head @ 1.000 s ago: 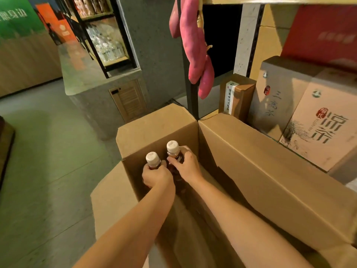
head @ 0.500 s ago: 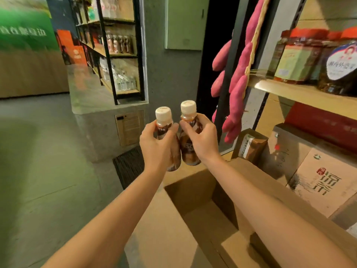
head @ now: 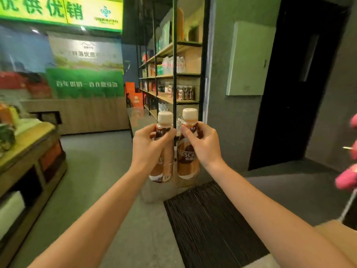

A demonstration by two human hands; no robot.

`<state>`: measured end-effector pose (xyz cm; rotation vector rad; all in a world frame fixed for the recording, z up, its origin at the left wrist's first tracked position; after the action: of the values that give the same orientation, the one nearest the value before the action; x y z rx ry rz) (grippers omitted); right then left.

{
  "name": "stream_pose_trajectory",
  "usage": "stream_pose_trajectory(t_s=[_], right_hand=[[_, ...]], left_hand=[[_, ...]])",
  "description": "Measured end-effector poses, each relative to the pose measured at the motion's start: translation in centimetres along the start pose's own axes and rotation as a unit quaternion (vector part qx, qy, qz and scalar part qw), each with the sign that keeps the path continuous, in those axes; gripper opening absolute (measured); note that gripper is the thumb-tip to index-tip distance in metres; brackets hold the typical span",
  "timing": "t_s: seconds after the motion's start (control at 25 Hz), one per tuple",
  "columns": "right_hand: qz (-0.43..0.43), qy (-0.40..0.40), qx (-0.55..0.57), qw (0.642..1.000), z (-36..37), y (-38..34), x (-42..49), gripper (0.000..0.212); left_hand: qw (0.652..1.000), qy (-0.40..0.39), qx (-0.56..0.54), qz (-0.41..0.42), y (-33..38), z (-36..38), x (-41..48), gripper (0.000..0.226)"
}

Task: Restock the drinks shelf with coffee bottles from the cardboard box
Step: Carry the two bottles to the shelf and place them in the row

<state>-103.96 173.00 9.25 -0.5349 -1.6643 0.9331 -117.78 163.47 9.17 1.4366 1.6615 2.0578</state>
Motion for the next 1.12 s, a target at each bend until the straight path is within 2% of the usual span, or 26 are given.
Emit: stream_pose_trajectory(t_s=[0.2,0.4,0.56,0.84,1.12], right_hand=[[0.022,-0.037,-0.001,0.999,14.4,2.8,6.8,0.029],[0.024,-0.075,-0.003,0.997,25.6,7.1,13.7,0.018],[0.011,-0.100,0.012,0.995,34.5,11.6,20.6,0.017],[-0.029,-0.127,0.047,0.990,47.3,19.1,36.4,0.009],[-0.018,-0.109,0.002,0.994,56.3,29.7,50.7,0.011]], left_hand=[[0.999,0.010,0.007,-0.042,-6.5,-10.4,9.7,0.007],[0.996,0.055,0.019,-0.075,-14.9,-17.7,17.8,0.006],[0.994,0.084,0.041,-0.054,-20.9,-22.1,25.9,0.006],[0.994,0.090,0.062,-0.004,-30.5,-25.1,44.5,0.010],[0.997,0.071,0.036,-0.026,-43.5,-25.6,60.1,0.015]])
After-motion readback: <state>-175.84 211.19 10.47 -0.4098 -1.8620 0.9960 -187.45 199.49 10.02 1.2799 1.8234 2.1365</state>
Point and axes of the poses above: each hand's wrist, its own x-axis towards the middle knuckle, its own z-axis out of the palm, y = z × x, the point moved 10 cm from there along x, towards the middle knuckle, and after that the axes turned 1 degree about y, right-handed, at the moved point
